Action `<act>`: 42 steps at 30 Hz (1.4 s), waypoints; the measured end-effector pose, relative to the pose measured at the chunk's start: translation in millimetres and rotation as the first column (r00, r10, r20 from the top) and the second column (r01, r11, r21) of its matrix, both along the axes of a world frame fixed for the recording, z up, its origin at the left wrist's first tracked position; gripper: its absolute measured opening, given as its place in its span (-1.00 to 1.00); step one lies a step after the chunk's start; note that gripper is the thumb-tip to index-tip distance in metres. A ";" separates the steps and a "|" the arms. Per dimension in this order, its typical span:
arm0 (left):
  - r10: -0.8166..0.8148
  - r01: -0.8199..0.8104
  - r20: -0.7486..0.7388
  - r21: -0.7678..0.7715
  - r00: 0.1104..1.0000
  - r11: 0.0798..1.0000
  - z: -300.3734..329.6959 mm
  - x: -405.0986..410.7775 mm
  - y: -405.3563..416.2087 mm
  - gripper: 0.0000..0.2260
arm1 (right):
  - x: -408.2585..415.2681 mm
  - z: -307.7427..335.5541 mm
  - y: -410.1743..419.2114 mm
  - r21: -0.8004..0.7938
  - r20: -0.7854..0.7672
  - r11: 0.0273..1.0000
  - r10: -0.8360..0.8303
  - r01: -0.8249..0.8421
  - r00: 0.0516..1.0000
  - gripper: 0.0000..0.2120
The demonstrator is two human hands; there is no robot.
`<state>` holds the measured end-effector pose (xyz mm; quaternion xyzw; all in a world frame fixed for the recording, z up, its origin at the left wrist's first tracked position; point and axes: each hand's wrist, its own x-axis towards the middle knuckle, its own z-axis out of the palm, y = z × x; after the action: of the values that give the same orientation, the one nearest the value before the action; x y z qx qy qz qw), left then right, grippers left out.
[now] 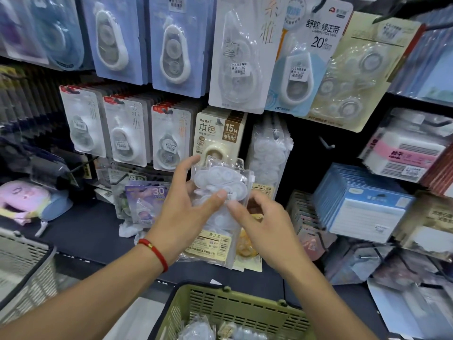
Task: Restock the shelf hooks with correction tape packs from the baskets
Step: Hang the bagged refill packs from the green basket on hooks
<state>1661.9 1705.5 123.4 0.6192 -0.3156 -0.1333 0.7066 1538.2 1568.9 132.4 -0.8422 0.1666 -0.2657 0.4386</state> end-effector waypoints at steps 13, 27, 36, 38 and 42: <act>0.091 -0.088 -0.071 0.051 0.993 0.995 4.5 8.4 4.4 -0.67 | 3.9 28.1 -27.8 0.354 0.273 0.917 -0.288 0.183 0.918 -0.69; 0.109 -0.109 -0.066 0.016 0.992 0.994 7.3 3.6 3.7 -0.61 | 4.7 32.1 -45.6 0.280 0.180 0.923 -0.320 0.263 0.930 -0.73; -0.069 0.070 0.006 -0.025 0.998 0.997 8.6 -6.2 -0.9 -0.50 | 2.4 12.2 -16.0 0.038 -0.024 0.999 0.011 -0.011 1.000 -0.81; -0.089 0.088 -0.007 -0.019 0.996 0.996 7.1 -8.6 -4.4 -0.47 | 5.3 13.3 -11.9 0.140 0.059 0.990 0.003 -0.011 0.998 -0.79; -0.159 0.162 -0.048 0.065 0.986 0.985 1.4 -14.1 -9.0 -0.39 | 5.1 24.7 -23.3 0.242 0.244 0.966 -0.148 0.088 0.958 -0.76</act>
<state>1647.8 1696.5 124.8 0.6126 -0.3447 -0.2137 0.6784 1543.3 1545.7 157.1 -0.7325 0.1876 -0.3787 0.5337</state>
